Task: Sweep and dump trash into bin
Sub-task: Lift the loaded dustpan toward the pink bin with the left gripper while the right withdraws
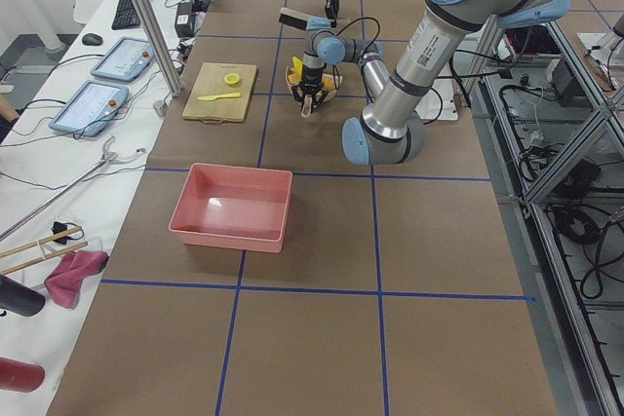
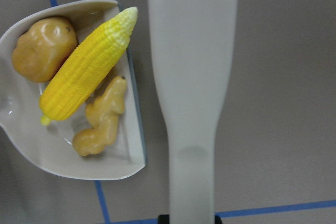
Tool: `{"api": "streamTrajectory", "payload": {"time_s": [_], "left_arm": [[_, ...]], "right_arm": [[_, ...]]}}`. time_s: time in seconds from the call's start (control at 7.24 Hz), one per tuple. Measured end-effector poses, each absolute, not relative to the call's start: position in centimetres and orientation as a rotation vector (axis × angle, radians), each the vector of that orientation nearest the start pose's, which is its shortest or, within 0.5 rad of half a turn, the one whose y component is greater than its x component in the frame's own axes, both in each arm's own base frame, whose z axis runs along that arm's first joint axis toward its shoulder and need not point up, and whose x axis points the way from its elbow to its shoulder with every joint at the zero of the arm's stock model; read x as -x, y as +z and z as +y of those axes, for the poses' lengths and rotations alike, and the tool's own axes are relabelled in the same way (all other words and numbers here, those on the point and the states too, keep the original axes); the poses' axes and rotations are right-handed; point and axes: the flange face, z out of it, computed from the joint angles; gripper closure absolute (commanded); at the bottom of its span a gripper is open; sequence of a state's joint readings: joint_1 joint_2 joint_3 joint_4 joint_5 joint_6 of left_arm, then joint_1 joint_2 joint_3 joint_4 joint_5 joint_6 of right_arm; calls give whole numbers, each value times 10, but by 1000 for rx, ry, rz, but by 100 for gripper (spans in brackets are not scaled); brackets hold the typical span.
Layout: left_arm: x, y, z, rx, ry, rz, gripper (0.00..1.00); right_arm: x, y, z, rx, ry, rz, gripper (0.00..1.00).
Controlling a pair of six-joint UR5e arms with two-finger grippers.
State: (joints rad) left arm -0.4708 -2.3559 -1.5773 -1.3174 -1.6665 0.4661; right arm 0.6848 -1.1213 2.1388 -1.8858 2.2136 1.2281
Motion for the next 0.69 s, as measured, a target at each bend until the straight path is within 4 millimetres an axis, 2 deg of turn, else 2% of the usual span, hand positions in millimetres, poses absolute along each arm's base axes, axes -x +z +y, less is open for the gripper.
{"api": "streamTrajectory", "payload": {"time_s": [0.14, 0.41, 0.55, 0.69], "left_arm": [[-578, 215, -434, -558, 1534, 295, 100], [-570, 209, -439, -598, 1498, 312, 100], [-557, 202, -448, -615, 1475, 329, 100], [-539, 198, -460, -622, 1448, 359, 100]], "right_arm": [[331, 236, -393, 172, 22, -851, 100], [284, 305, -401, 170, -88, -776, 100], [264, 342, -401, 182, -129, -742, 100], [254, 371, -403, 210, -147, -720, 100]]}}
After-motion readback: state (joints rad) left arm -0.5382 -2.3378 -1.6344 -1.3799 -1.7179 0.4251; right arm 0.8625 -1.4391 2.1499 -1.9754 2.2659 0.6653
